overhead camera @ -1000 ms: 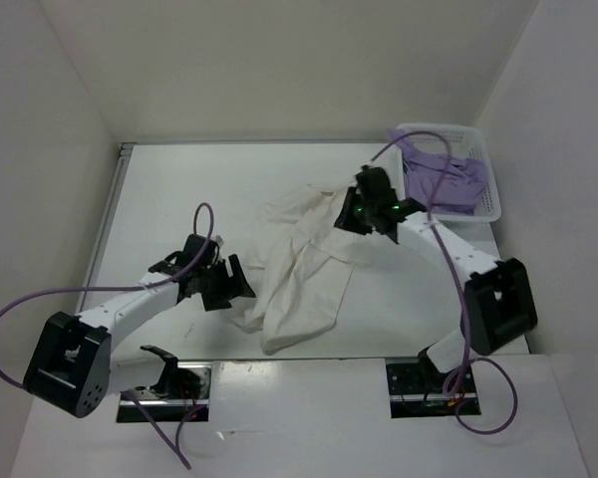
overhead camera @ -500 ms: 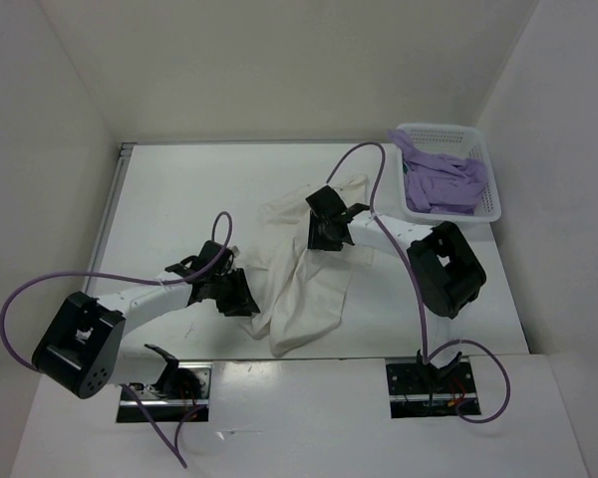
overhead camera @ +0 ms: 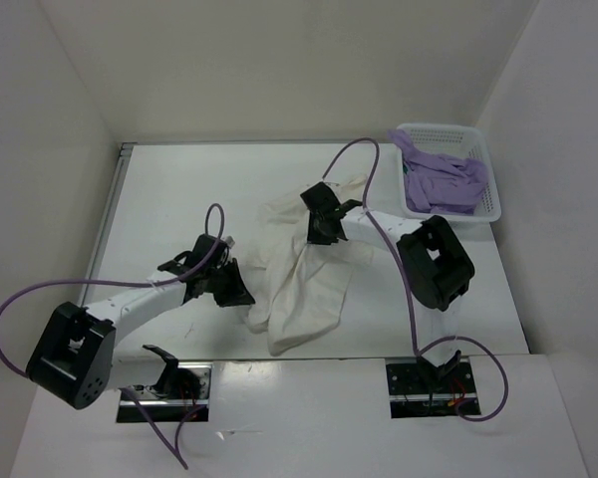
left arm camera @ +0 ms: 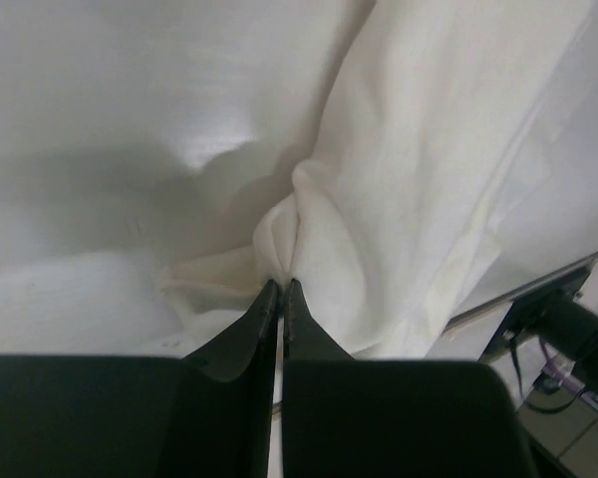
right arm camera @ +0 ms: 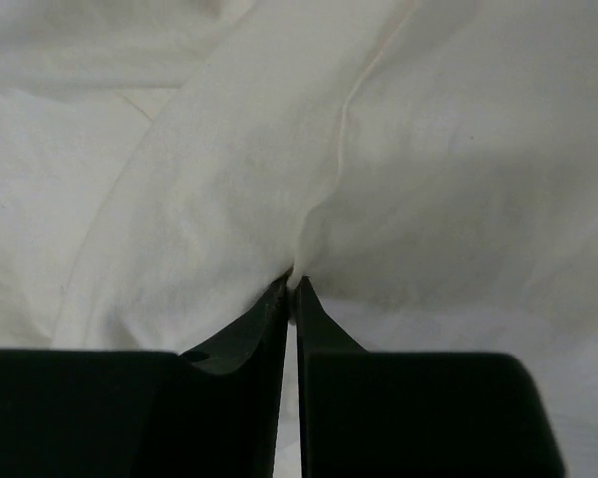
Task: Fold and stack the t-shirts
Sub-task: Flatten out the tshirt
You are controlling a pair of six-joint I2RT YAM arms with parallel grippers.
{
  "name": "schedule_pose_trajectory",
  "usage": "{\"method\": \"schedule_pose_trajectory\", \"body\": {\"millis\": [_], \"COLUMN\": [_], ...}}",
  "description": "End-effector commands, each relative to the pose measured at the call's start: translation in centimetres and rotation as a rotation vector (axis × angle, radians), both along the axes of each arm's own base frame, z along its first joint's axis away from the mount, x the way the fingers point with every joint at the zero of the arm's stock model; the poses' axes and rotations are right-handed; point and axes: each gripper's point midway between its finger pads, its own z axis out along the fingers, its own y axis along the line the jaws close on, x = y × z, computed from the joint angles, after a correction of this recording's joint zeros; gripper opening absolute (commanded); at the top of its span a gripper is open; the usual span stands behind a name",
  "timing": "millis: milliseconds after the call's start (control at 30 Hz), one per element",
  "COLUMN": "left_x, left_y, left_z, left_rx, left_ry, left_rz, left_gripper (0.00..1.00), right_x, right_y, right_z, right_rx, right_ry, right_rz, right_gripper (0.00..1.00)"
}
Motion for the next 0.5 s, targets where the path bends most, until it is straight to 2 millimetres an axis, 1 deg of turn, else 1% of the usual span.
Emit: {"method": "schedule_pose_trajectory", "body": {"millis": [0, 33, 67, 100, 133, 167, 233, 267, 300, 333, 367, 400, 433, 467], "left_x": [4.6, 5.7, 6.4, 7.4, 9.7, 11.0, 13.7, 21.1, 22.7, 24.2, 26.3, 27.5, 28.0, 29.5], "left_y": [0.1, 1.2, 2.0, 2.9, 5.2, 6.4, 8.2, 11.5, 12.2, 12.5, 12.8, 13.2, 13.2, 13.8], "left_z": [3.7, 4.0, 3.8, 4.0, 4.5, 4.8, 5.9, 11.6, 12.6, 14.1, 18.3, 18.7, 19.4, 20.4], "left_rx": [-0.032, -0.035, -0.025, -0.011, -0.002, -0.003, -0.005, 0.020, 0.022, 0.028, 0.024, 0.040, 0.041, 0.074], "left_ry": [-0.134, -0.146, -0.142, -0.163, -0.183, -0.198, -0.231, -0.388, -0.409, -0.449, -0.533, -0.540, -0.538, -0.571], "left_rz": [0.037, 0.073, 0.095, 0.106, 0.182, 0.213, 0.259, 0.352, 0.381, 0.392, 0.405, 0.421, 0.421, 0.426], "left_gripper": [0.00, 0.00, 0.00, 0.00, 0.00, 0.00, 0.00, 0.00, 0.00, 0.00, 0.00, 0.00, 0.00, 0.01], "right_x": [2.0, 1.4, 1.2, 0.5, -0.3, -0.8, -1.8, -3.6, -4.6, -4.9, -5.5, -6.4, -6.9, -7.4], "right_y": [0.2, -0.1, -0.3, -0.8, -1.4, -1.3, -1.9, -5.0, -5.8, -6.6, -7.9, -8.6, -9.2, -10.4], "right_z": [4.9, 5.2, 5.9, 6.0, 7.2, 7.9, 9.1, 11.6, 12.5, 12.8, 12.9, 13.5, 13.7, 13.5], "right_rx": [0.040, 0.038, 0.047, 0.041, 0.051, 0.080, 0.113, 0.192, 0.218, 0.218, 0.212, 0.234, 0.241, 0.246], "right_ry": [-0.130, -0.127, -0.139, -0.132, -0.145, -0.148, -0.144, -0.144, -0.152, -0.155, -0.138, -0.146, -0.143, -0.128], "right_rz": [-0.025, -0.025, -0.026, -0.025, -0.026, -0.025, -0.024, -0.066, -0.065, -0.080, -0.101, -0.112, -0.120, -0.154], "right_gripper": [0.08, 0.06, 0.06, 0.06, 0.05, 0.05, 0.05, 0.03, 0.03, 0.02, 0.02, 0.01, 0.01, 0.01]}}
